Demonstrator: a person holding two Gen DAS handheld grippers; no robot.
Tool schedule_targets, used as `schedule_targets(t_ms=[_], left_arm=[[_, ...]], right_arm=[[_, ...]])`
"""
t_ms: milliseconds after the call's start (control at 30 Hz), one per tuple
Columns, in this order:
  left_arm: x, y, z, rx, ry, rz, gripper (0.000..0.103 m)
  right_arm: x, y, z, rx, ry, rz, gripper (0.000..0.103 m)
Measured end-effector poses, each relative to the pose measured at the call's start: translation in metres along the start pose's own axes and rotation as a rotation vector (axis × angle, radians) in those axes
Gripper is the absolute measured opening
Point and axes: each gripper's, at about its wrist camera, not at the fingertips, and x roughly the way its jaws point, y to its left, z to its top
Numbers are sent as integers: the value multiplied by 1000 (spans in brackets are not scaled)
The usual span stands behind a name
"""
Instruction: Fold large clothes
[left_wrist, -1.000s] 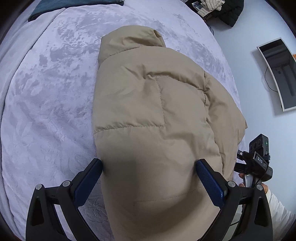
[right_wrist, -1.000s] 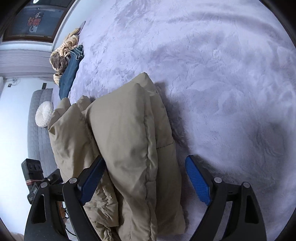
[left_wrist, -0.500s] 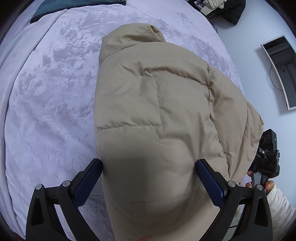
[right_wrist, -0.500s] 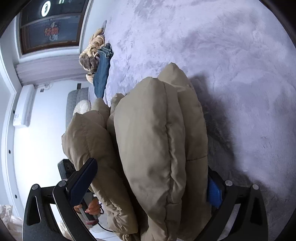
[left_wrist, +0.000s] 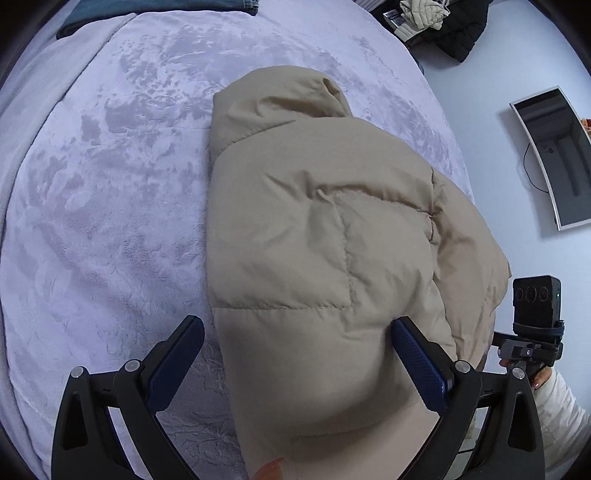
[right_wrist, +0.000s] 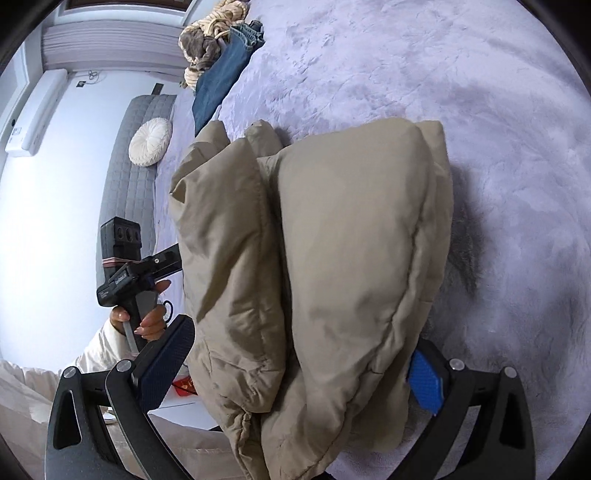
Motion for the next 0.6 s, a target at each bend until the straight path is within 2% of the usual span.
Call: schedule_targets(t_ms=[67, 133, 233, 267, 433, 533, 600], left_arm=[[9, -8, 0, 18, 12, -12, 102], [16, -15, 1, 47, 16, 5, 102], [17, -12, 6, 69, 15, -7, 102], [18, -6, 7, 57, 22, -29, 102], [42, 34, 11, -23, 100, -250, 102], [61, 46, 10, -84, 123, -380, 102], [72, 49, 8, -124, 129, -437, 102]], right_arm=[[8, 9, 7, -7, 26, -29, 103], [20, 12, 15, -6, 57, -104, 103], [40, 2, 26, -4, 103, -237, 103], [43, -8, 27, 7, 110, -237, 103], [40, -47, 28, 87, 98, -122, 103], [46, -53, 32, 86, 111, -56, 103], [53, -51, 37, 72, 116, 4, 103]])
